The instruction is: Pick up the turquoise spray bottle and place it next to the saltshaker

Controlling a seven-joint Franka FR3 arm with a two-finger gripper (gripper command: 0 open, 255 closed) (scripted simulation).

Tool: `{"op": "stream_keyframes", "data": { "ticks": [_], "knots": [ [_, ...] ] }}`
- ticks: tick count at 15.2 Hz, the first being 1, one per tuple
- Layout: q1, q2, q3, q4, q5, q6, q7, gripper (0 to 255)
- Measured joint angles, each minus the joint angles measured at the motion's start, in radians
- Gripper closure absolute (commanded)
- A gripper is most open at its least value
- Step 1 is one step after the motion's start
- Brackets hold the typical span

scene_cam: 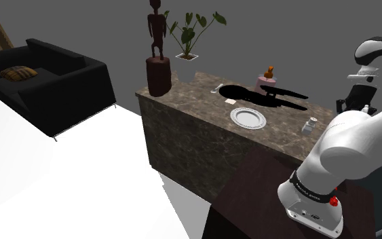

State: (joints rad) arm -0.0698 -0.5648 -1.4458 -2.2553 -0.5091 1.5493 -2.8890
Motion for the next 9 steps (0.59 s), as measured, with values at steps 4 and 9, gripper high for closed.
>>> {"op": "stream_keyframes", "data": {
  "ticks": [4,9],
  "knots": [
    [0.046,0.001,-0.066,-0.023,-0.019,0.051,0.006,255],
    [0.075,-0.002,-0.106,-0.035,-0.033,0.081,0.011,255]
  ]
}}
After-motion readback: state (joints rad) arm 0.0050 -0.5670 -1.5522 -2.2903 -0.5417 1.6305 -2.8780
